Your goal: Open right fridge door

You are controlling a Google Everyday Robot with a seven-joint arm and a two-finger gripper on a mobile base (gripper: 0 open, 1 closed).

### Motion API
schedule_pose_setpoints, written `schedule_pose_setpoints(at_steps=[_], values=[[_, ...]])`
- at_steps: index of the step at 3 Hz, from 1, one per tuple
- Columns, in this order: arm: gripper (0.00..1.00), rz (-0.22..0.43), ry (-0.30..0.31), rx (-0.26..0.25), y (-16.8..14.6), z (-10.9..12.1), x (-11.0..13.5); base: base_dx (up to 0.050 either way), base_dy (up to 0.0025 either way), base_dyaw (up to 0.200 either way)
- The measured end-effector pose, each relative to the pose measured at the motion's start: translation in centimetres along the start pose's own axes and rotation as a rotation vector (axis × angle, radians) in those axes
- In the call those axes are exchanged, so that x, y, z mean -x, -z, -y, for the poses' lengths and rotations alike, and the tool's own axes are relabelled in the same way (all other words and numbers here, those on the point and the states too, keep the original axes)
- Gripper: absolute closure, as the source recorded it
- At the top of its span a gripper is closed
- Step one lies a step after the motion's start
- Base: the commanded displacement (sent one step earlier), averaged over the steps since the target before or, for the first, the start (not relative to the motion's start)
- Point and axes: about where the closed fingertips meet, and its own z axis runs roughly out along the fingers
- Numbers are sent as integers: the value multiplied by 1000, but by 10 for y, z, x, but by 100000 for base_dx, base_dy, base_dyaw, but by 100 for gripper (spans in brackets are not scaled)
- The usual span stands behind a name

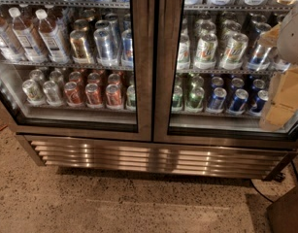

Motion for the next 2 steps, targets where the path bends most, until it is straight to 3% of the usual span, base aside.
schedule_pose_setpoints(at_steps=[2], values=[[0,0,0,0,0,0,0,4969,4,-14]])
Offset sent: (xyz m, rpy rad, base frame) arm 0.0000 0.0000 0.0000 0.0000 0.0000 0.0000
